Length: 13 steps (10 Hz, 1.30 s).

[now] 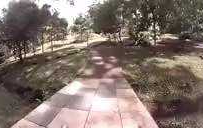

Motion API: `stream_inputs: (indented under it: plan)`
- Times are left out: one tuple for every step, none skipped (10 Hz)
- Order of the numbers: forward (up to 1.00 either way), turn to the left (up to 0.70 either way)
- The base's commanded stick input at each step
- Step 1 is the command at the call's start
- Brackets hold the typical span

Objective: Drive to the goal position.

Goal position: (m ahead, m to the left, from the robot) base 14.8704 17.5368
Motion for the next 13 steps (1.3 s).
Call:
stream_inputs:
  plan:
    - [0.45,0.00]
    - [0.45,0.00]
    - [0.45,0.00]
    - [0.45,0.00]
    - [0.45,0.00]
    - [0.45,0.00]
    - [0.45,0.00]
    - [0.45,0.00]
    - [0.45,0.00]
    - [0.45,0.00]
    - [0.45,0.00]
    - [0.45,0.00]
    - [0.45,0.00]
